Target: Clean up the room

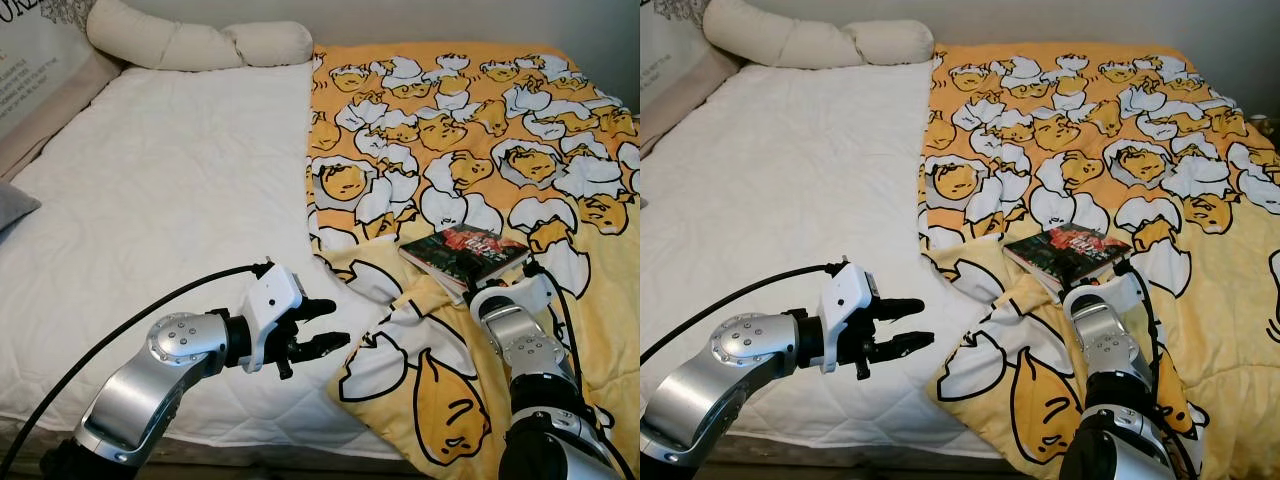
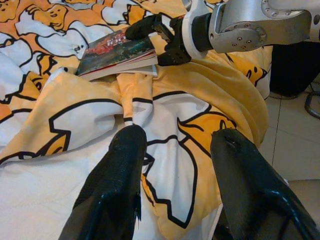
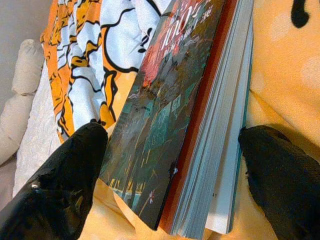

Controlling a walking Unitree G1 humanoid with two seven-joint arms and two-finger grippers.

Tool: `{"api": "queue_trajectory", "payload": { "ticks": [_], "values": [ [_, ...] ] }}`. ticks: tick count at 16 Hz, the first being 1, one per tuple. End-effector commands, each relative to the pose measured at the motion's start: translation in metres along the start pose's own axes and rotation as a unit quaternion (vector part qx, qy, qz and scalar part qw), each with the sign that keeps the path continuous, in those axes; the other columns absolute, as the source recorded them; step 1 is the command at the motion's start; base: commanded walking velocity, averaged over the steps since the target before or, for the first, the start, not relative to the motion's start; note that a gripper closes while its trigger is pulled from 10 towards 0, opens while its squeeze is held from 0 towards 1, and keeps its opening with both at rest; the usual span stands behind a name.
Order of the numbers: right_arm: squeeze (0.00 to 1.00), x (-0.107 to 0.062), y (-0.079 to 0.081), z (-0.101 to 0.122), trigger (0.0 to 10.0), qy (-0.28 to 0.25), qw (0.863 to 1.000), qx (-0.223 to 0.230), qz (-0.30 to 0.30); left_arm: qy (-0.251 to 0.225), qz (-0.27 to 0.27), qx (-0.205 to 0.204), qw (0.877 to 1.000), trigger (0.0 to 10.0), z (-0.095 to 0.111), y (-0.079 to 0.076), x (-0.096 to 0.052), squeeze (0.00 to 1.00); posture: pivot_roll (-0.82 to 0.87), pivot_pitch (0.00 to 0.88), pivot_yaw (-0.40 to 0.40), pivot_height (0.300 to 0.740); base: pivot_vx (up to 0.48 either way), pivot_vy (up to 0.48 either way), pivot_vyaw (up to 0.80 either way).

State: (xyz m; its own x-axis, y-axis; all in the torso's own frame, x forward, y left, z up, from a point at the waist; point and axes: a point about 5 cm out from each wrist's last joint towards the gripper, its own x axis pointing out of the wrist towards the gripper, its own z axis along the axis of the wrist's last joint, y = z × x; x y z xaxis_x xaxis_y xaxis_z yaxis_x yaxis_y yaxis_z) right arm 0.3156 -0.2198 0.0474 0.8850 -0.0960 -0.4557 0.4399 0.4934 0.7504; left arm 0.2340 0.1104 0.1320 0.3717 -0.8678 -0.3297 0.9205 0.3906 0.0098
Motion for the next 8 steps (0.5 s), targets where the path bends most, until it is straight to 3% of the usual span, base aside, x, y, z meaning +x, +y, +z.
{"api": "queue_trajectory", "payload": {
  "ticks": [1,8],
  "values": [
    [0.00,-0.0002,-0.0006,-0.0048,10.0,0.007,1.000,0.009,-0.002,-0.002,-0.001,0.011,1.000,10.0,0.0056,0.0002,-0.0014,0.03,0.09,0.000,0.031,0.740,0.000,0.000,0.00],
    [0.00,-0.0097,-0.0071,0.0035,10.0,-0.010,1.000,0.006,0.003,-0.003,-0.004,0.012,1.000,10.0,0.0063,0.0008,0.0000,0.02,0.08,0.000,0.036,0.740,0.000,0.000,0.00]
  ]
}}
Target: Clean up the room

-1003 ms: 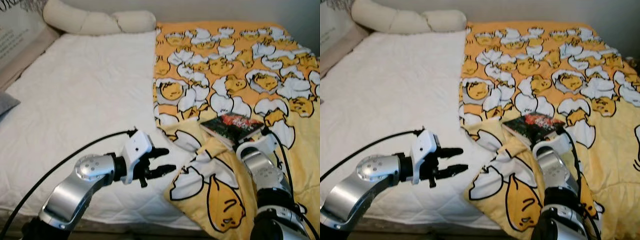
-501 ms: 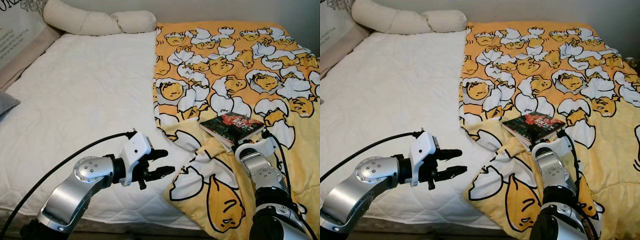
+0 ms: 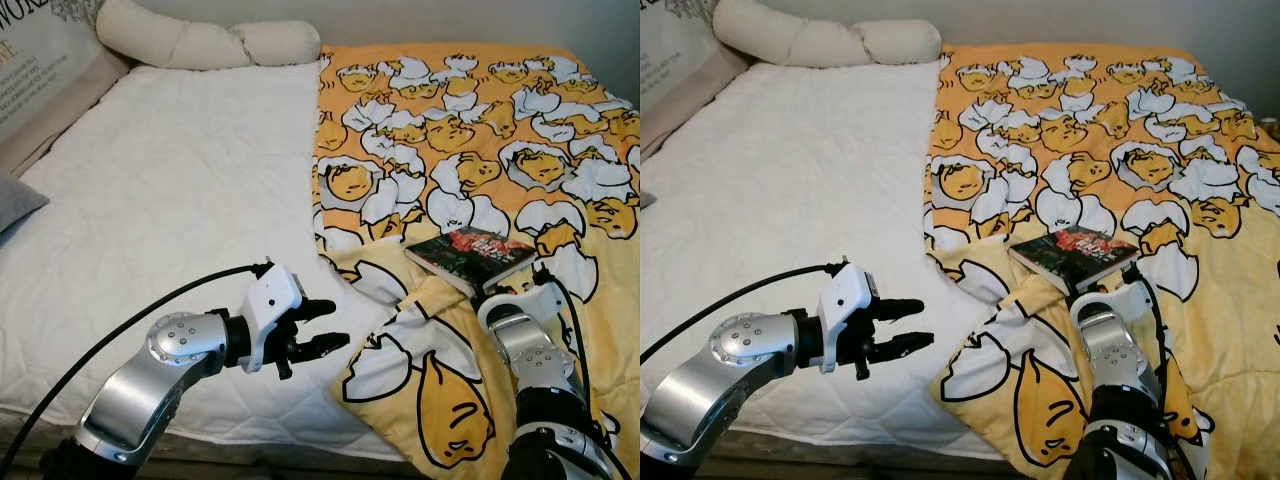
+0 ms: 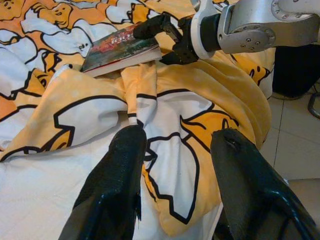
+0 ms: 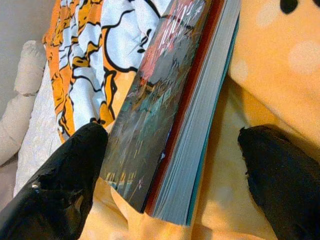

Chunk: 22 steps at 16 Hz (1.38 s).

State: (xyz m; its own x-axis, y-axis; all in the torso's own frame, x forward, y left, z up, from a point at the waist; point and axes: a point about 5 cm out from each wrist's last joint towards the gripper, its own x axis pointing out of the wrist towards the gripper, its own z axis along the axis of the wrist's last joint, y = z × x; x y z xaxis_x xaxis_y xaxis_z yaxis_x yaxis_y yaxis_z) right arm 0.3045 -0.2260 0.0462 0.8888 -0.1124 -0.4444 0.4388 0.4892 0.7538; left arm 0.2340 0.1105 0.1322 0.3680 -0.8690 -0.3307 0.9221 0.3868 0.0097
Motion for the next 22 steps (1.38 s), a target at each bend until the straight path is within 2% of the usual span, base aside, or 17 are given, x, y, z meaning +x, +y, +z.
{"api": "queue_trajectory", "payload": {
  "ticks": [1,7,11,14,15,16,17,18,19,20,21,22],
  "values": [
    [0.00,-0.002,0.003,0.000,10.0,0.001,1.000,0.004,0.009,-0.004,-0.002,0.011,1.000,10.0,0.006,0.001,0.001,0.03,0.08,0.000,0.043,0.740,0.000,0.000,0.00],
    [0.00,0.011,0.016,0.003,10.0,-0.001,0.999,0.012,0.031,-0.005,-0.008,0.016,1.000,10.0,0.009,0.002,0.002,0.02,0.08,0.000,0.059,0.740,0.000,0.000,0.00],
    [0.00,0.021,0.032,0.011,10.0,-0.020,0.998,0.026,0.047,-0.001,-0.010,0.016,1.000,10.0,0.009,0.002,0.000,0.02,0.09,0.000,0.061,0.740,0.000,0.000,0.00],
    [0.00,0.024,0.032,0.012,9.7,-0.019,0.999,0.025,0.038,0.002,-0.012,0.014,1.000,10.0,0.008,0.001,-0.001,0.02,0.10,0.003,0.067,0.740,0.000,0.000,0.00],
    [0.00,0.025,0.027,0.011,6.4,-0.018,0.999,0.034,0.022,0.003,-0.014,0.014,1.000,10.0,0.008,0.000,-0.002,0.02,0.10,0.009,0.069,0.740,0.000,0.000,0.00],
    [0.00,0.025,0.026,0.011,6.4,-0.019,0.999,0.037,0.018,0.004,-0.014,0.014,1.000,10.0,0.008,0.000,-0.002,0.02,0.11,0.010,0.070,0.740,0.000,0.000,0.00],
    [0.00,0.026,0.023,0.011,4.6,-0.022,0.999,0.044,0.011,0.005,-0.014,0.014,1.000,10.0,0.008,0.000,-0.002,0.02,0.11,0.013,0.071,0.740,0.000,0.000,0.00],
    [0.00,0.026,0.021,0.011,3.6,-0.023,0.999,0.049,0.005,0.006,-0.015,0.014,1.000,10.0,0.008,0.000,-0.003,0.02,0.11,0.016,0.073,0.740,0.000,0.000,0.00],
    [0.00,0.026,0.020,0.011,3.5,-0.023,0.998,0.051,0.003,0.007,-0.015,0.014,1.000,10.0,0.008,0.000,-0.003,0.02,0.11,0.016,0.073,0.740,0.000,0.000,0.00],
    [0.00,0.026,0.017,0.011,1.5,-0.027,0.998,0.051,-0.004,0.009,-0.016,0.013,1.000,10.0,0.008,-0.001,-0.004,0.03,0.12,0.019,0.076,0.740,0.000,0.000,0.00],
    [0.00,0.026,0.016,0.012,0.0,-0.031,0.998,0.055,-0.006,0.010,-0.016,0.013,1.000,10.0,0.008,-0.001,-0.004,0.03,0.12,0.020,0.077,0.740,0.000,0.000,0.00],
    [0.00,0.026,0.016,0.013,0.0,-0.036,0.998,0.057,-0.006,0.011,-0.017,0.012,1.000,10.0,0.008,-0.001,-0.005,0.02,0.12,0.023,0.079,0.740,0.000,0.000,0.00]
  ]
}}
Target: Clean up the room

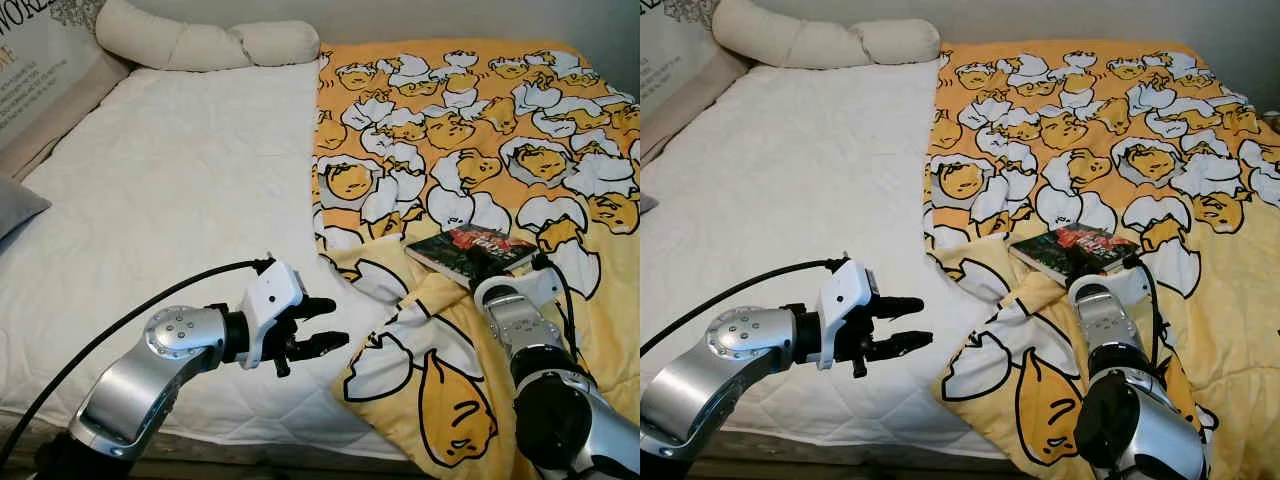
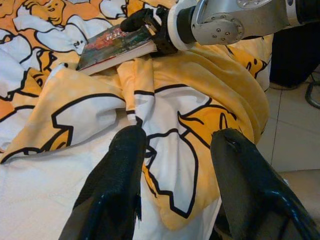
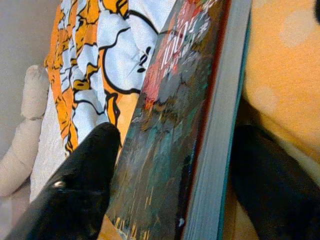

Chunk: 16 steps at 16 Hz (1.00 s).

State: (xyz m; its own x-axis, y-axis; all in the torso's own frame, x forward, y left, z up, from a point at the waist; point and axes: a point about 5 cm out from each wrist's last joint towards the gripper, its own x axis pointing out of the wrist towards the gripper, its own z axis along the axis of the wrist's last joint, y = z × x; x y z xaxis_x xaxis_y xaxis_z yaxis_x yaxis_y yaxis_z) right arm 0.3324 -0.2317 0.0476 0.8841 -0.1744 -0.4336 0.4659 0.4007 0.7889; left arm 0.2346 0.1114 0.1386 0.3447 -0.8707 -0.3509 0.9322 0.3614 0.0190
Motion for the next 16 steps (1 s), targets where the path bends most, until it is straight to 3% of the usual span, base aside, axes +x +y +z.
{"api": "queue_trajectory", "payload": {
  "ticks": [1,16],
  "values": [
    [0.00,0.0016,0.0064,0.0037,0.0,-0.009,1.000,0.008,0.006,0.001,-0.006,0.003,1.000,10.0,0.0018,-0.0027,-0.0025,0.02,0.12,0.024,0.080,0.740,0.000,0.000,0.00],
    [0.00,0.0027,0.0055,0.0049,0.0,-0.025,0.999,0.030,0.009,0.010,-0.003,0.004,1.000,10.0,0.0009,-0.0036,-0.0053,0.02,0.15,0.005,0.069,0.740,0.000,0.000,0.00]
  ]
}}
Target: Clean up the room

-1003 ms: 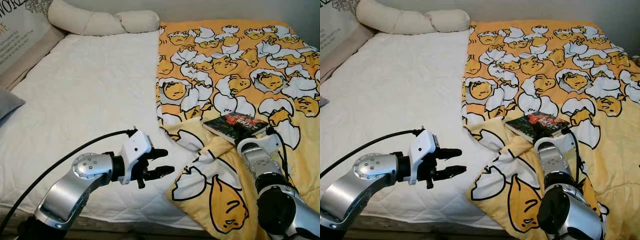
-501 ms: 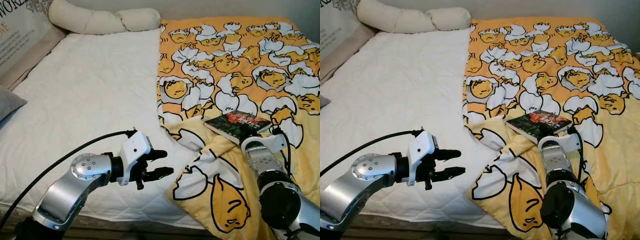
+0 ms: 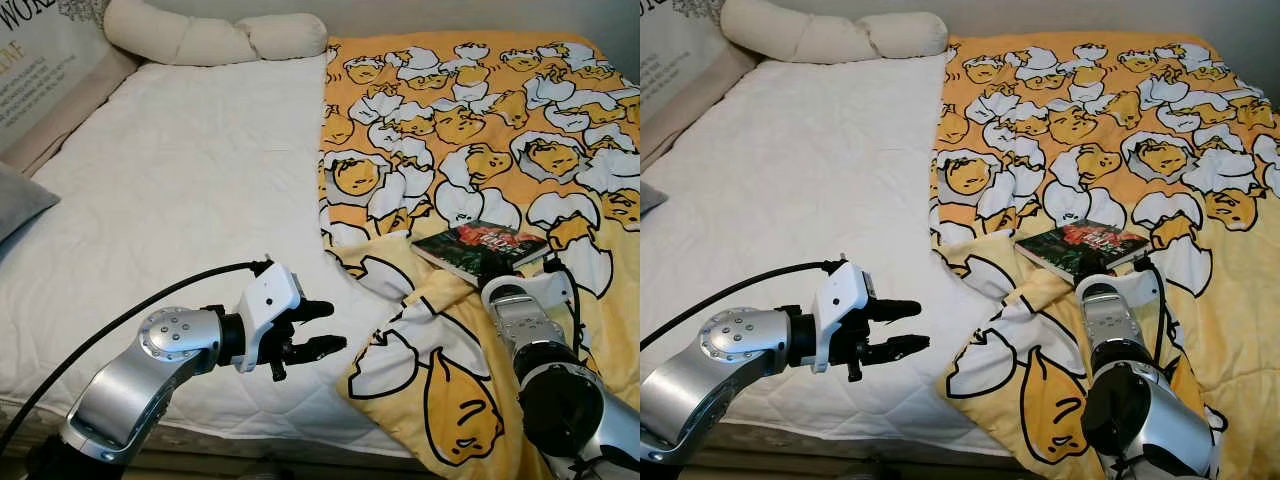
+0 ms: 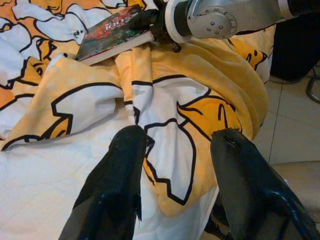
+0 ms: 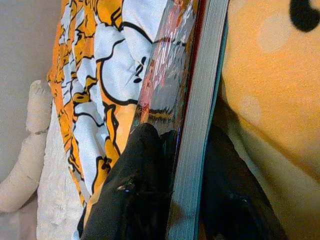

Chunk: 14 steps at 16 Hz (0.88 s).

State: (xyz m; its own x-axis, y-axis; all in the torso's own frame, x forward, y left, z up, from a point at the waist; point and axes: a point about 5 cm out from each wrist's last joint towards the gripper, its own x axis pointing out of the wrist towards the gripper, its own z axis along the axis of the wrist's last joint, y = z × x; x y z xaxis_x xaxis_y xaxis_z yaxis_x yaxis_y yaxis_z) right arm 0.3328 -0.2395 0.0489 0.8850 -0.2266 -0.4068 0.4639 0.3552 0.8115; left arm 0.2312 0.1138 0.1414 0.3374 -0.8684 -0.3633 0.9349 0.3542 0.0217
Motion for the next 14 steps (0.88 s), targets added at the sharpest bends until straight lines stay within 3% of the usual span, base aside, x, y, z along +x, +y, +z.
{"api": "queue_trajectory", "payload": {
  "ticks": [1,3,4,5,9,13,14],
  "values": [
    [0.00,0.001,0.007,-0.003,0.0,0.005,1.000,-0.006,0.007,0.002,0.000,0.002,1.000,10.0,0.000,-0.001,0.000,0.02,0.15,0.001,0.067,0.740,0.000,0.000,0.00],
    [0.00,0.002,0.009,-0.001,0.0,0.000,0.999,-0.033,0.014,-0.002,0.004,0.004,1.000,10.0,0.000,0.001,0.002,0.02,0.14,0.000,0.055,0.740,0.000,0.000,0.00],
    [0.00,0.002,0.013,0.001,0.0,-0.006,0.997,-0.079,0.024,-0.005,0.009,0.005,1.000,10.0,0.001,0.002,0.003,0.03,0.13,0.000,0.047,0.740,0.000,0.000,0.00],
    [0.00,0.002,0.017,0.002,1.6,-0.009,0.992,-0.117,0.038,-0.011,0.017,0.006,1.000,10.0,0.001,0.004,0.005,0.02,0.12,0.000,0.034,0.740,0.000,0.000,0.00],
    [0.00,0.002,0.029,0.003,1.8,-0.023,0.980,-0.185,0.076,-0.028,0.040,0.005,0.999,10.0,0.002,0.010,0.009,0.02,0.10,0.000,0.020,0.740,0.000,0.000,0.00],
    [0.00,-0.001,0.052,0.013,2.1,-0.092,0.957,-0.238,0.136,-0.053,0.095,0.009,0.994,10.0,0.006,0.025,0.009,0.02,0.07,0.000,0.025,0.740,0.000,0.000,0.00],
    [0.00,-0.002,0.058,0.016,3.1,-0.109,0.950,-0.248,0.153,-0.060,0.108,0.014,0.992,10.0,0.007,0.029,0.010,0.00,0.06,0.000,0.030,0.740,0.000,0.000,0.00]
  ]
}}
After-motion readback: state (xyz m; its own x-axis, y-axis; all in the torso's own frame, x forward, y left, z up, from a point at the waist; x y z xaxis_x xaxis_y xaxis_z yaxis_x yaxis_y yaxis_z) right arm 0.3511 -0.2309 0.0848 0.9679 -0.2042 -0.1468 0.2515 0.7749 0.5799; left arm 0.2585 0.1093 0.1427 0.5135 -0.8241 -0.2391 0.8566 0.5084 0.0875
